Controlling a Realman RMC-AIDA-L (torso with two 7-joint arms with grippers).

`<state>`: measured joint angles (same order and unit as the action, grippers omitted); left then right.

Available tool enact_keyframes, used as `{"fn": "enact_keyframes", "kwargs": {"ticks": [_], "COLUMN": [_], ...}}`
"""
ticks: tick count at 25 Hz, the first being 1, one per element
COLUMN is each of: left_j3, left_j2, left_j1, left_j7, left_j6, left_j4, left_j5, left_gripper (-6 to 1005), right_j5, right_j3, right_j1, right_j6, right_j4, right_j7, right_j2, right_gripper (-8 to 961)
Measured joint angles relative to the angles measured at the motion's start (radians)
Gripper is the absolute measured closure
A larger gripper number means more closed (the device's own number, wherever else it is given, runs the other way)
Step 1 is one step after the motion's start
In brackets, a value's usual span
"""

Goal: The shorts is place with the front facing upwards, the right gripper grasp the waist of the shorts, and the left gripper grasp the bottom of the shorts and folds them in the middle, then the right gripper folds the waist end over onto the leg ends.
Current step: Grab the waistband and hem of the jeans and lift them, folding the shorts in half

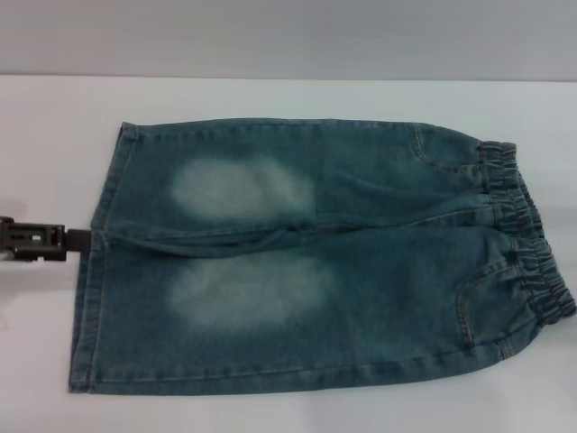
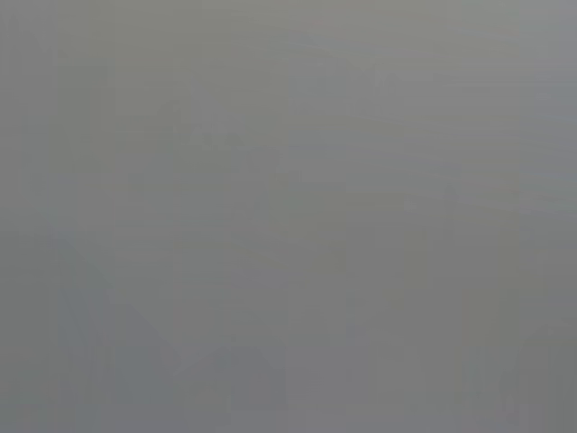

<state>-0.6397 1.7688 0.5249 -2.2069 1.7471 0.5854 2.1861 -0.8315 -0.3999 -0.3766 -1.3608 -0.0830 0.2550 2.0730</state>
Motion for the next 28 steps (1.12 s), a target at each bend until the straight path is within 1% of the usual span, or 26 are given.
{"fn": "enact_keyframes", "kwargs": {"ticks": [2,8,11,13,14,16,23,28], "left_j3": [-0.011,-0.012,-0.013,-0.013,-0.013,-0.013,-0.014,-0.014], "left_j2": [-0.005,-0.001,0.015,0.017,0.022,0.025,0.031,0.043], "left_j1": [-0.002,-0.003,-0.012,-0.014,-0.024,-0.037,-0.052,-0.056], "left_j7": [-0.047,-0.099,-0.126,-0.128,-0.132,-0.137,-0.143,-0.144], "left_j6": [0.033,0.079,0.096,0.096,0.093,0.089,0.080,0.062], "left_j4": [-0.002,-0.003,-0.005,-0.006,-0.010,-0.014,-0.015,-0.015], "left_j5": [0.017,0.082,0.141,0.144,0.152,0.158,0.172,0.201], "left_gripper": [156,156,156,156,156,156,156,156], "right_j5": [0.000,0.000,0.000,0.000,0.000,0.000,0.000,0.000], "right_j3": [0.008,0.013,0.023,0.024,0.024,0.024,0.024,0.024], "right_j1": [0.002,0.004,0.003,0.001,0.000,-0.003,-0.010,-0.013], "right_j6": [0.011,0.043,0.062,0.078,0.083,0.092,0.099,0.103], "right_j4": [-0.009,-0.028,-0.034,-0.039,-0.040,-0.041,-0.044,-0.044], "right_j7": [0.000,-0.002,-0.002,-0.002,-0.002,-0.002,-0.002,-0.002], "right_j2": [0.000,-0.001,-0.002,-0.002,-0.003,-0.003,-0.004,-0.004], "right_gripper": [136,136,136,136,136,136,136,136]}}
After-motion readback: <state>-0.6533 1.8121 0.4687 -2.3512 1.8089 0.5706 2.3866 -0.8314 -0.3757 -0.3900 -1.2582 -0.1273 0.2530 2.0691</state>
